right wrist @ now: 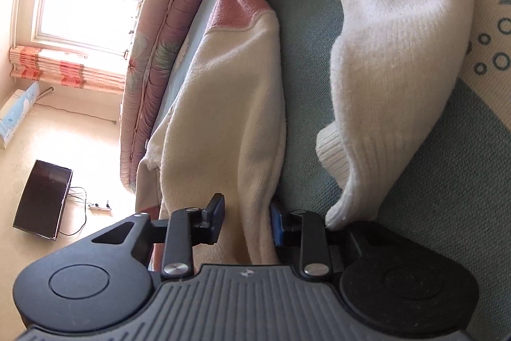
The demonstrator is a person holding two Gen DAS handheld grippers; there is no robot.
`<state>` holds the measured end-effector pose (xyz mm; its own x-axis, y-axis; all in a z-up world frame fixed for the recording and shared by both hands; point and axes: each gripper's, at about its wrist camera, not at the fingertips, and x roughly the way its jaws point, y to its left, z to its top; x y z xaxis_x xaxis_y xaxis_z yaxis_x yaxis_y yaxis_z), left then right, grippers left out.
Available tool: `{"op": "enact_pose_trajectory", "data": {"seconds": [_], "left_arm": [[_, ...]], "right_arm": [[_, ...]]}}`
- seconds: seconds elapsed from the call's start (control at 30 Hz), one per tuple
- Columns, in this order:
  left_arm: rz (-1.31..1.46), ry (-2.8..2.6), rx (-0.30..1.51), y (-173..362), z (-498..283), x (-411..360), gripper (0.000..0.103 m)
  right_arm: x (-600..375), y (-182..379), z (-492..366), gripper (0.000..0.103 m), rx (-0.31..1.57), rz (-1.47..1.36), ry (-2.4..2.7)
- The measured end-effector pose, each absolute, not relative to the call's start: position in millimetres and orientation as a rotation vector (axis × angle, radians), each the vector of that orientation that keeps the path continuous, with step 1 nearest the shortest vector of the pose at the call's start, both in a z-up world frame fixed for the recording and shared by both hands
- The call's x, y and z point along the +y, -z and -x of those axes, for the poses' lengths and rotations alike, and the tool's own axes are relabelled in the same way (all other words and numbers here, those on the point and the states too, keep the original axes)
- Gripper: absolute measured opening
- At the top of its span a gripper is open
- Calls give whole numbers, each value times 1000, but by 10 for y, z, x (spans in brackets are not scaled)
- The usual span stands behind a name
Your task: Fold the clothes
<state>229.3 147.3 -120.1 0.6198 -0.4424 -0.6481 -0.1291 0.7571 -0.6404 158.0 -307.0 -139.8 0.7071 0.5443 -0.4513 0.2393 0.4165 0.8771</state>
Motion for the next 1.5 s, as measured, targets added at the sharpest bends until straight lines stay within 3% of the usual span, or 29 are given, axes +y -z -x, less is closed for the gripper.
{"op": "enact_pose_trajectory", "data": {"seconds": [0.03,0.63,1.23,1.5], "left_arm": [[709,199,901,1201,-2291,1470,9],[639,173,915,1021,-2227,1355,5],[557,384,910,308,-1446,1212,4],[354,231,1027,491,-1295,1212,11]], "right_arm": [[-3077,1446,-1600,12,798,-1183,-207],[-2992,1258,-1583,15,864,-1050,-245],[-3797,340,-1051,15,901,-602,-211],[-3730,383,-779,31,984,-305,-75]]}}
